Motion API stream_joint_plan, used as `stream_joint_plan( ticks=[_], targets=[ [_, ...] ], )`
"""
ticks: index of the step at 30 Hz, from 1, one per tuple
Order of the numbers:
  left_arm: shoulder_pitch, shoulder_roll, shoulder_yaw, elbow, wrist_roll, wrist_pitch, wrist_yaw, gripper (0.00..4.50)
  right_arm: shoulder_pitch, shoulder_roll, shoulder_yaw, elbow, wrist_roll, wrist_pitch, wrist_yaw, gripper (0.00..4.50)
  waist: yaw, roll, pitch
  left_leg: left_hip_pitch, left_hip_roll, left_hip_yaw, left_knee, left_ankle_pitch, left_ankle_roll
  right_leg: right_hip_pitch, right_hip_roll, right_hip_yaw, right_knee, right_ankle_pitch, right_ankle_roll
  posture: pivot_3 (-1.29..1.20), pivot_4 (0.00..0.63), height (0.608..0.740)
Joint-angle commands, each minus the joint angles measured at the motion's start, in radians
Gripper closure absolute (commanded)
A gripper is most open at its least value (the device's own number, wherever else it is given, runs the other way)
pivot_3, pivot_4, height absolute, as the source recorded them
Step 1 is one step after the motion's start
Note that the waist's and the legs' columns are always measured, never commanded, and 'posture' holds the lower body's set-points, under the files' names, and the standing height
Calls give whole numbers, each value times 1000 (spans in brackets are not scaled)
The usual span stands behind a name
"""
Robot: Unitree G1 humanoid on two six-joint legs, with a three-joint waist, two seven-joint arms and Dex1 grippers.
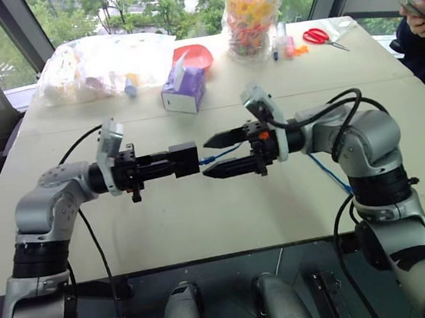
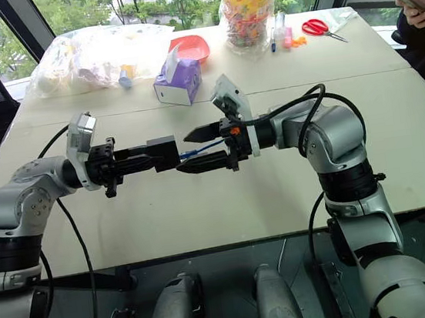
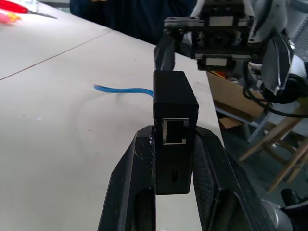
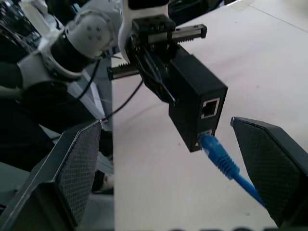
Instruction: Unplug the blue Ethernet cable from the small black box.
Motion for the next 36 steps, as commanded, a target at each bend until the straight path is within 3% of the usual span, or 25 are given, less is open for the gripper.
stream_joint_plan(
  ticks=[1, 11, 14, 18, 36],
  targets=[
    [-35, 14, 17, -36, -34, 13, -23, 4054, -31, 3, 3, 24, 17, -30, -17, 32, 1, 0, 0, 0, 0, 0, 0, 0, 0, 0, 0, 0, 0, 0, 0, 0, 150, 735],
    [-54, 17, 47, -25, -57, 33, -17, 4054, -26, -32, 61, 50, 26, -70, 9, 32, -1, 0, 0, -1, 0, 0, 0, 0, 0, 0, 0, 0, 0, 0, 1, 0, 150, 735],
    [-44, 20, 49, -36, -59, 38, -18, 4054, -28, -30, 65, 58, 25, -78, 4, 777, -1, 0, 0, -1, 0, 0, 0, 0, 0, 0, 0, 0, 0, 0, 1, 0, 150, 735],
    [-38, 21, 50, -43, -65, 41, -14, 4054, -29, -33, 77, 59, 24, -86, 6, 2683, 0, 0, 0, -1, 0, 0, 0, 0, 0, 0, 0, 0, 0, 0, 0, 0, 150, 735],
    [-44, 28, 40, -32, -54, 29, -26, 4054, -29, -45, 99, 51, 26, -98, 2, 2683, 0, 0, 0, -1, 0, 0, 0, 0, 0, 0, 0, 0, 0, 0, 0, 0, 150, 735]
  ],
)
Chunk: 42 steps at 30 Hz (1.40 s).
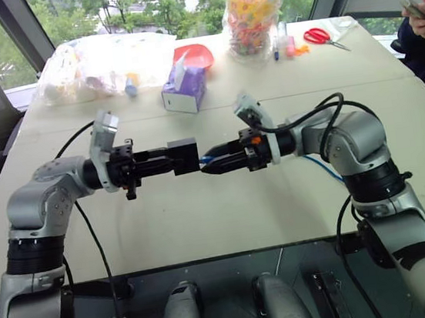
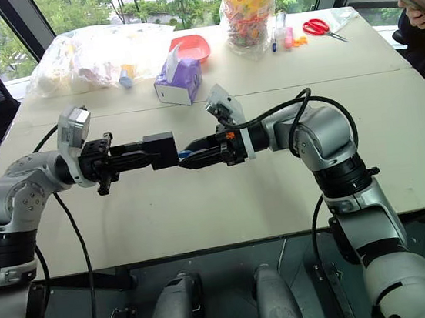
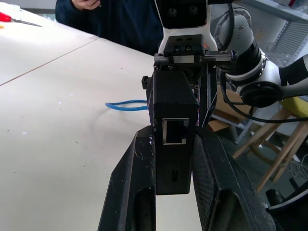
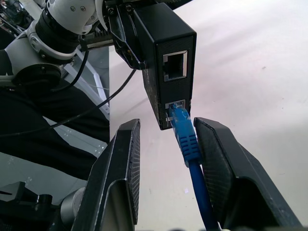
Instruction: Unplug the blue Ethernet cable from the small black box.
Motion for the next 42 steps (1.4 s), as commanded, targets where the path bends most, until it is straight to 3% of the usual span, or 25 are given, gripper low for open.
stream_joint_plan(
  ticks=[1, 4, 7, 9, 26, 39, 42],
  targets=[
    [-14, 21, 26, -23, -10, -15, -12, 4054, -28, -13, -10, -21, 15, -16, 3, 2683, 0, 0, 0, 0, 0, 0, 0, 0, 0, 0, 0, 0, 0, 0, 0, 0, 150, 735],
    [-13, 23, 24, -22, -9, -15, -16, 4054, -28, -16, -7, -21, 14, -17, 6, 2683, 0, 0, 0, 0, 0, 0, 0, 0, 0, 0, 0, 0, 0, 0, 0, 0, 150, 735],
    [-9, 29, 21, -22, -6, -19, -24, 4054, -28, -17, -6, -22, 18, -15, 5, 3537, 0, 0, 0, 0, 0, 0, 0, 0, 0, 0, 0, 0, 0, 0, 0, 0, 150, 735],
    [-7, 30, 21, -23, -5, -19, -28, 4054, -28, -18, -6, -24, 21, -12, 5, 4423, 0, 0, 0, 0, 0, 0, 0, 0, 0, 0, 0, 0, 0, 0, 0, 0, 150, 735],
    [13, 48, 32, -31, -6, -20, -32, 4054, -3, -38, 27, -39, -13, -91, 14, 4423, 0, 0, 0, 0, 0, 0, 0, 0, 0, 0, 0, 0, 0, 0, 0, 0, 150, 735],
    [37, 124, 84, 14, 3, -44, -47, 4054, 4, -130, -73, 155, -20, -131, 20, 4423, 0, 0, 0, -1, 0, 0, -1, 0, 0, -1, 0, 0, -2, 0, 0, 0, 150, 735],
    [46, 99, 70, 12, 17, -58, -22, 4054, -10, -105, -79, 235, -91, -221, -61, 4423, -1, 0, 0, -1, 0, 1, -1, 0, 0, -1, 0, 0, -2, 0, 0, 0, 150, 735]
  ],
)
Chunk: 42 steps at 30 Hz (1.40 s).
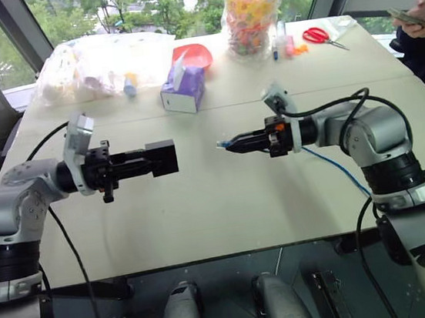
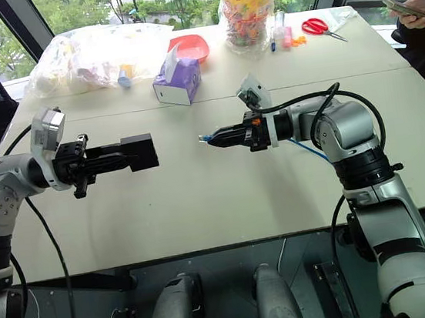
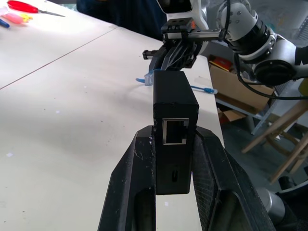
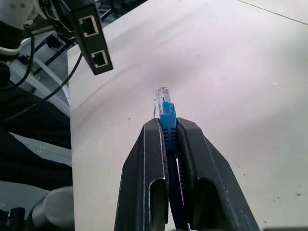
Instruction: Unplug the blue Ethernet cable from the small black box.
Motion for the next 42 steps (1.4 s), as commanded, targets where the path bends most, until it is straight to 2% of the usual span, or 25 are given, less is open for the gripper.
stream_joint_plan(
  ticks=[1, 4, 6, 9, 12, 14, 15, 17, 24, 29, 31, 35, 38, 42],
  targets=[
    [8, -24, 9, -16, 15, -36, 31, 4054, -22, 20, -32, 81, -86, -129, -93, 4423, 0, 0, 0, 0, 0, 0, 0, 0, 0, 0, 0, 0, 0, 0, 0, 0, 150, 735],
    [4, -83, -19, 9, 75, -110, 84, 4054, -49, 66, -18, 207, -192, -264, -212, 4423, 0, 0, 0, 0, 0, 0, 0, 0, 0, 0, 0, 0, 0, 0, 0, 0, 150, 735],
    [-10, -160, -52, 61, 165, -216, 174, 4054, -93, 99, 9, 366, -320, -385, -374, 4423, 0, 0, 0, 0, 0, 1, 1, 0, 0, 0, 0, 0, 0, 0, 0, 0, 150, 735],
    [-35, -246, -91, 137, 272, -360, 251, 4054, -146, 139, -3, 525, -397, -475, -499, 3343, 3, 0, 0, -1, 0, 1, 2, 0, 0, 0, 0, 0, 0, 0, 0, 0, 150, 735],
    [-69, -317, -133, 233, 372, -506, 317, 4054, -173, 158, -18, 581, -424, -506, -537, 1825, 2, 0, 0, -3, -1, 1, 2, 0, 0, -1, 0, 0, 0, 2, 3, 0, 150, 735],
    [-111, -385, -142, 331, 420, -586, 393, 4054, -153, 140, -12, 528, -431, -480, -512, 672, 0, 0, 0, -3, -1, 1, 1, 0, 1, -1, 0, 0, 0, 3, 4, 0, 150, 735],
    [-130, -411, -141, 379, 425, -599, 414, 4054, -130, 125, -6, 473, -427, -460, -481, 627, 1, 1, 0, -3, -1, 1, 0, 0, 1, -1, 0, 0, 0, 3, 5, 0, 150, 735],
    [-171, -457, -140, 480, 445, -643, 446, 4054, -69, 94, -11, 316, -391, -388, -419, 95, 4, 1, 0, -3, -1, 0, 1, 0, 1, -1, 0, 0, 0, 3, 5, 0, 150, 735],
    [-243, -526, -146, 764, 529, -815, 489, 4054, 132, 22, -85, -174, -272, -114, -395, 95, 1, 0, 0, -4, -1, 0, 2, -1, 2, -1, 0, 0, 0, 3, 6, 0, 150, 735],
    [-259, -522, -132, 874, 549, -854, 490, 4054, 193, 23, -108, -346, -235, -5, -437, 95, 1, 0, 0, -2, 0, 0, 2, -1, 2, 0, 0, 0, 0, 3, 6, 0, 150, 735],
    [-260, -507, -125, 890, 547, -849, 477, 3021, 211, 26, -123, -395, -214, 29, -452, 0, 1, 0, 0, -1, 0, 0, 3, -1, 2, 1, 0, 0, 0, 2, 5, 0, 150, 735],
    [-253, -470, -115, 887, 541, -839, 454, 1329, 245, 13, -131, -464, -178, 72, -459, 0, 2, 0, 0, -1, 0, 0, 4, -1, 2, 1, 0, 0, 0, 1, 3, 0, 150, 735],
    [-229, -415, -95, 817, 509, -779, 407, 384, 277, -21, -127, -504, -163, 92, -447, 0, 2, 0, 0, -2, 0, 0, 4, -1, 2, 1, 0, 0, 0, 1, 3, 0, 150, 735],
    [-174, -350, -77, 657, 467, -668, 349, 384, 308, -62, -121, -535, -150, 93, -434, 0, 2, 0, 0, -2, 0, 0, 3, -1, 2, 1, 0, 0, 0, 1, 2, 0, 150, 735]
  ],
)
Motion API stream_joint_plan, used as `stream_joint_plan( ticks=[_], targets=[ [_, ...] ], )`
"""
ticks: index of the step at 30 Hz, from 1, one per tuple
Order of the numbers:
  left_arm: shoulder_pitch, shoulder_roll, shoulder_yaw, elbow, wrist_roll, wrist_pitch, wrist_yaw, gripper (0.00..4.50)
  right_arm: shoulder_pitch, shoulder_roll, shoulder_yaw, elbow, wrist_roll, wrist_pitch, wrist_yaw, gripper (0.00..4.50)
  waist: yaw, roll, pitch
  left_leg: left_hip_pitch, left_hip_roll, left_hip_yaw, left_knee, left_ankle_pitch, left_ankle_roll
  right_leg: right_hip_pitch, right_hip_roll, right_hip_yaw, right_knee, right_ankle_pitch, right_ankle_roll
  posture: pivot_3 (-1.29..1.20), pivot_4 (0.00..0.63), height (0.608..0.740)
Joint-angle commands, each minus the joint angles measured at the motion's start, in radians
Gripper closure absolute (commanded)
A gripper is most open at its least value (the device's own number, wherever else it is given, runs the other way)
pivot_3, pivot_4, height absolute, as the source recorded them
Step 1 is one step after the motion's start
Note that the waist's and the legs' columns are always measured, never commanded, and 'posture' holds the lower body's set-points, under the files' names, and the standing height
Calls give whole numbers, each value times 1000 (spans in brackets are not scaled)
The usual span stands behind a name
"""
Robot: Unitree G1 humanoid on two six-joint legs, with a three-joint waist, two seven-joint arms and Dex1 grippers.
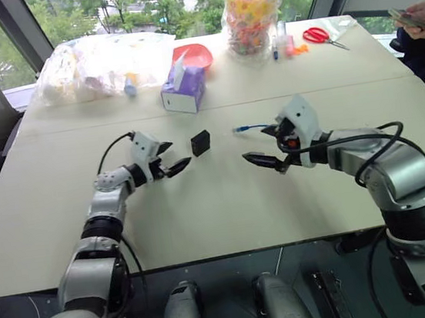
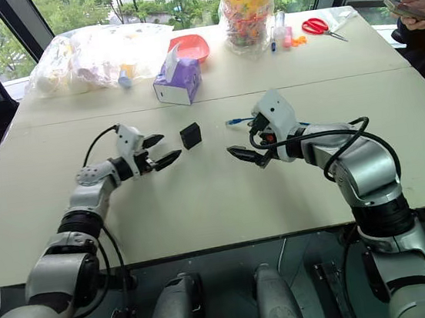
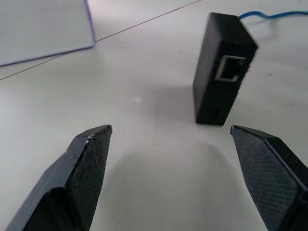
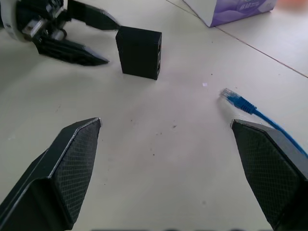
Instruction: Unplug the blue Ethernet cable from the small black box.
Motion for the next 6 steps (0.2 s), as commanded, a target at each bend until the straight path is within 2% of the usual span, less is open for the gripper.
stream_joint_plan(
  ticks=[1, 3, 6],
  targets=[
    [42, 52, 29, -188, -59, 115, -53, 384, 12, -37, -22, -57, 19, -6, 15, 0, 0, 0, 0, 0, 0, 0, 0, 0, 0, 0, 0, 0, 0, 0, 0, 0, 150, 735],
    [111, 111, 42, -389, -119, 258, -80, 384, 34, -70, -27, -72, 28, -8, 35, 0, 0, 0, 0, 0, 0, 0, 0, 0, 0, 0, 0, 0, 0, 0, 0, 0, 150, 735],
    [183, 161, 59, -580, -185, 401, -85, 384, 56, -112, -19, -83, 33, -24, 68, 0, 0, 0, 0, -1, 0, 0, 0, 0, 0, 0, -1, 0, 0, 0, -1, 0, 150, 735]
  ],
)
